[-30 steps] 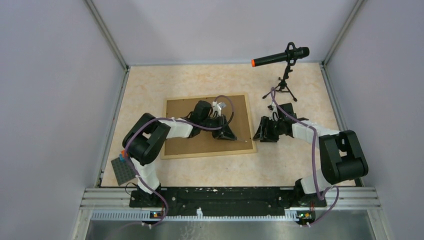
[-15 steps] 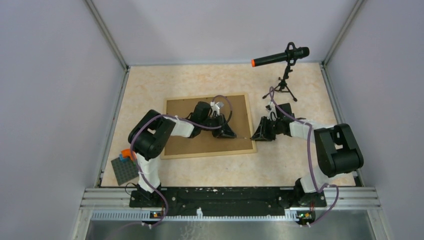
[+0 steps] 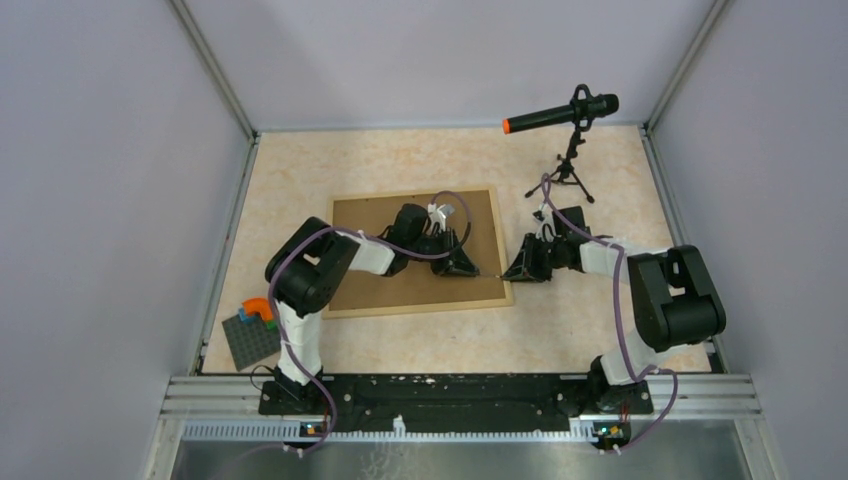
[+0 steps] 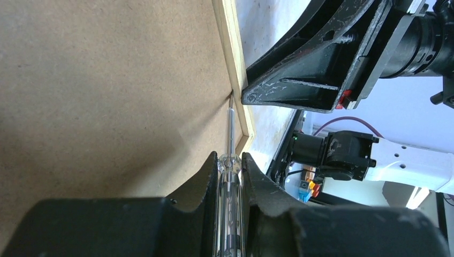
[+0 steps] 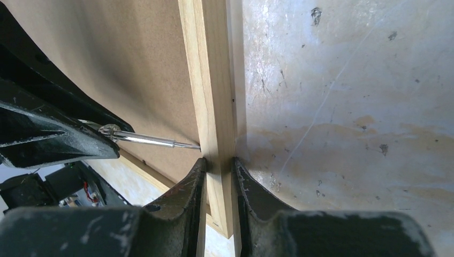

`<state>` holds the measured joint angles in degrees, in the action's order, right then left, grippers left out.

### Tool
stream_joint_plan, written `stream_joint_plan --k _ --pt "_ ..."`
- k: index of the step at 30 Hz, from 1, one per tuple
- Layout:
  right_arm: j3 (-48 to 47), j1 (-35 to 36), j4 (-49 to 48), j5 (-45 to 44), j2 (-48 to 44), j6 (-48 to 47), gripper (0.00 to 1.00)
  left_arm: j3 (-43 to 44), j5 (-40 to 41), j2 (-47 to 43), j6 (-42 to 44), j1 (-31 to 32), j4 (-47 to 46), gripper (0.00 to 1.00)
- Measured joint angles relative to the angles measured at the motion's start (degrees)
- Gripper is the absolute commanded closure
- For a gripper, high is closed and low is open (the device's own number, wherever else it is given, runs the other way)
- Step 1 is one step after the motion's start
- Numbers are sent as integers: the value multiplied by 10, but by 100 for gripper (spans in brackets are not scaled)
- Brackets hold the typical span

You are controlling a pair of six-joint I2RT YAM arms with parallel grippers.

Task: Take the photo out of the frame
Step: Release the photo frame item from the photo frame.

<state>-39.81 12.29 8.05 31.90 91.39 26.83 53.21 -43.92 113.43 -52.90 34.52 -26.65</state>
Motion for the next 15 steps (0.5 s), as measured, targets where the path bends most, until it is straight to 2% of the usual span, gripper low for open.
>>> stream_joint_plan --k 15 --pt "0 -2 0 -2 0 2 100 26 -4 15 -14 11 6 100"
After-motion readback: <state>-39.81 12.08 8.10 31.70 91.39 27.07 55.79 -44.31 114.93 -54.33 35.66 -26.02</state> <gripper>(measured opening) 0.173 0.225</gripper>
